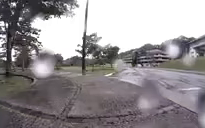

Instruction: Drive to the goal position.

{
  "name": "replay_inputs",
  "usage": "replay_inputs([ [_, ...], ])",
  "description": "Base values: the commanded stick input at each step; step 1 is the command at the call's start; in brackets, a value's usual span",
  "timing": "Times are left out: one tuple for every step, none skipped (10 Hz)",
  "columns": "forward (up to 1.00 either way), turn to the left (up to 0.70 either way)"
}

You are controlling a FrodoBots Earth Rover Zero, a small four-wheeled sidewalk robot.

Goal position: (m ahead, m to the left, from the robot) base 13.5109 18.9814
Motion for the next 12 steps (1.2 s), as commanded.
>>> replay_inputs([
  [0.7,0.0],
  [0.7,0.0],
  [0.7,0.0],
  [0.7,0.0],
  [0.7,0.0],
  [0.7,0.0],
  [0.7,0.0],
  [0.7,0.0],
  [0.7,0.0],
  [0.7,0.0],
  [0.7,0.0],
  [0.7,0.0],
])
